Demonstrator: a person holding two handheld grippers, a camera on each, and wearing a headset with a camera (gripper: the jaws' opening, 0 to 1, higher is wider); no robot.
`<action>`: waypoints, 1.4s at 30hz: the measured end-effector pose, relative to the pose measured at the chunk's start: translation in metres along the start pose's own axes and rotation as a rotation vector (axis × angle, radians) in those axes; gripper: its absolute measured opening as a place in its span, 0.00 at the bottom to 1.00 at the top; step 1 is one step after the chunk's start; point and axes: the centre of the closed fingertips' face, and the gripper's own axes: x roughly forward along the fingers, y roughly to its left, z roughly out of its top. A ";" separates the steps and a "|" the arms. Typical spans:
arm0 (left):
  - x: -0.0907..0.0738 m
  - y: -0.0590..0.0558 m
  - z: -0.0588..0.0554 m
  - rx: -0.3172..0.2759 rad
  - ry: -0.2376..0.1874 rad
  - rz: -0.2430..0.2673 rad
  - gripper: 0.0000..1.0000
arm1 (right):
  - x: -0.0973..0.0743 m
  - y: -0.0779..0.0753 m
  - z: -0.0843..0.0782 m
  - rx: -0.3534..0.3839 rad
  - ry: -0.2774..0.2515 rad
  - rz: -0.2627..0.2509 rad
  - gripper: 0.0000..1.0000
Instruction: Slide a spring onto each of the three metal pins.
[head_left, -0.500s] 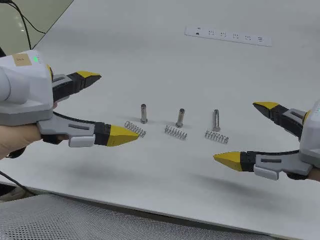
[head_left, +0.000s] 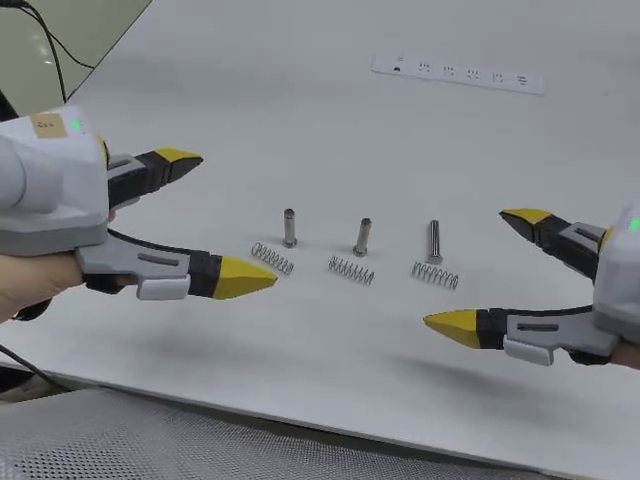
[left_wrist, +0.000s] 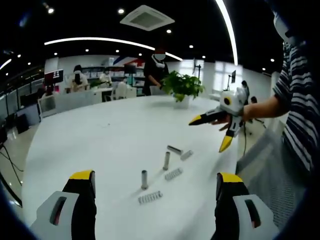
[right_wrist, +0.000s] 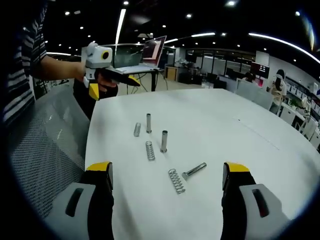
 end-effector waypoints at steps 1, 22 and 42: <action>0.000 0.000 0.000 -0.001 -0.001 0.001 0.98 | 0.000 0.000 0.000 -0.002 0.000 0.000 0.90; -0.003 0.001 0.001 0.003 0.009 0.002 0.98 | 0.002 0.004 0.005 -0.011 0.001 0.010 0.90; -0.002 -0.001 -0.004 -0.001 0.026 -0.008 0.98 | -0.003 0.003 0.002 -0.004 0.004 0.000 0.89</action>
